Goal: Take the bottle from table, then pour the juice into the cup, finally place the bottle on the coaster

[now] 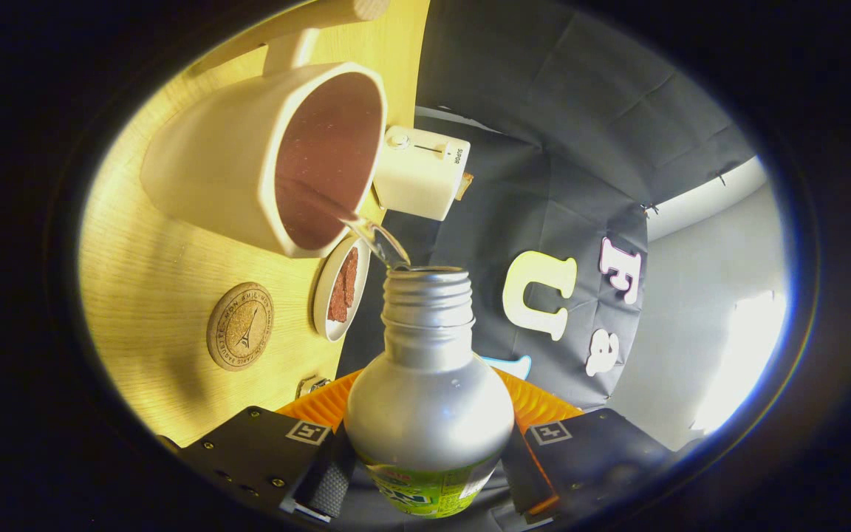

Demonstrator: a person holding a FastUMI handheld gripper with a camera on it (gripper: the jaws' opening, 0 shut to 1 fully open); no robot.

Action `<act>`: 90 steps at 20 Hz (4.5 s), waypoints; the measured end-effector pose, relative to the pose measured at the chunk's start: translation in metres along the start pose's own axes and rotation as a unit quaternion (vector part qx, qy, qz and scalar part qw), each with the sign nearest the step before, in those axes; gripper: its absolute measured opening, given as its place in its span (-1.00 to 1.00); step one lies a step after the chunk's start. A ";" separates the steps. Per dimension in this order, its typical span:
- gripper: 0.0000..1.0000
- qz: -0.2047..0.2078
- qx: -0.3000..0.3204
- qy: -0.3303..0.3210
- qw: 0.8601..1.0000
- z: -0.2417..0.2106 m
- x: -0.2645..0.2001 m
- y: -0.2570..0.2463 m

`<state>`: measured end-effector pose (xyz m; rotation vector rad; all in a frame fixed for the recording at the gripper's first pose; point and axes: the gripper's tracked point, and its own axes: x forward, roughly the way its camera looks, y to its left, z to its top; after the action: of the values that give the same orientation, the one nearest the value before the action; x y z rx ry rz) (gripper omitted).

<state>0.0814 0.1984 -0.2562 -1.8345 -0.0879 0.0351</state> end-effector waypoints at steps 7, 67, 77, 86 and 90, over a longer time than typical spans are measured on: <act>0.64 0.000 -0.023 -0.003 1.000 0.000 0.003 -0.006; 0.64 -0.040 -0.325 -0.073 0.942 0.049 0.008 -0.039; 0.64 -0.036 -0.324 -0.073 0.943 0.048 0.009 -0.035; 0.64 -0.042 -0.275 -0.068 0.958 0.047 0.005 -0.038; 0.64 -0.053 -0.234 -0.060 0.969 0.038 0.004 -0.043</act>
<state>0.0811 0.2466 -0.2248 -2.2970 -0.3009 0.0545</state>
